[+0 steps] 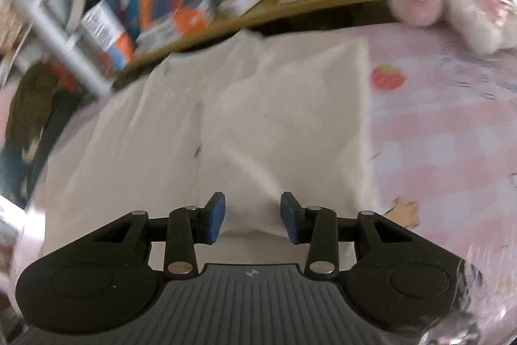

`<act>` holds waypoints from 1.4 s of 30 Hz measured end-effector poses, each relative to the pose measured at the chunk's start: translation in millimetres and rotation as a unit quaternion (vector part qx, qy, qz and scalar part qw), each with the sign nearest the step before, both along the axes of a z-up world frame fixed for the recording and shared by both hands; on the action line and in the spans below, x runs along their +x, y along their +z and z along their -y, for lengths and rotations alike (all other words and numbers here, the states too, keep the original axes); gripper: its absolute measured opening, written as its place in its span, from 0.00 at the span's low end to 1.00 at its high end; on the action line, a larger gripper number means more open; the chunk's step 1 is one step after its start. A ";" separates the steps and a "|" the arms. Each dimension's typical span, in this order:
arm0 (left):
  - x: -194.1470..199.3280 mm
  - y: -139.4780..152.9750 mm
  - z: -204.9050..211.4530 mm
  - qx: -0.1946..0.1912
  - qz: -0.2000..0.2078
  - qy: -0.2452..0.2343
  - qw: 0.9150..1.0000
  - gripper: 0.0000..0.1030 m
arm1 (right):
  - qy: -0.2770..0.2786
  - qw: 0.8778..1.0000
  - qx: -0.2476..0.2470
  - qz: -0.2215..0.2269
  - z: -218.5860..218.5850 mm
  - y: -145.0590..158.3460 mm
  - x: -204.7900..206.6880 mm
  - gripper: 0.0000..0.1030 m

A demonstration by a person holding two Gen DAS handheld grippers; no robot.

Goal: Fold clothes

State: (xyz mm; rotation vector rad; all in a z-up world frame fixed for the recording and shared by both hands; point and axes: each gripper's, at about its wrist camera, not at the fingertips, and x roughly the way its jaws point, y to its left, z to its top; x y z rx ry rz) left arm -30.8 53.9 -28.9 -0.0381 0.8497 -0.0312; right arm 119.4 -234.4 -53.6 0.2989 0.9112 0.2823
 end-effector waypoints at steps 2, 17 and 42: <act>0.9 0.0 0.9 -0.001 0.000 0.001 1.000 0.88 | 0.040 0.996 -0.070 0.040 -22.2 1.3 -13.3 0.37; -2.3 1.6 -2.9 0.001 -0.001 0.016 1.000 0.88 | 0.148 0.964 -0.193 0.106 -68.0 2.0 -12.9 0.12; 7.7 9.4 18.9 0.003 0.017 -0.012 1.000 0.88 | 0.074 0.992 -0.076 0.066 -18.0 16.9 -72.5 0.50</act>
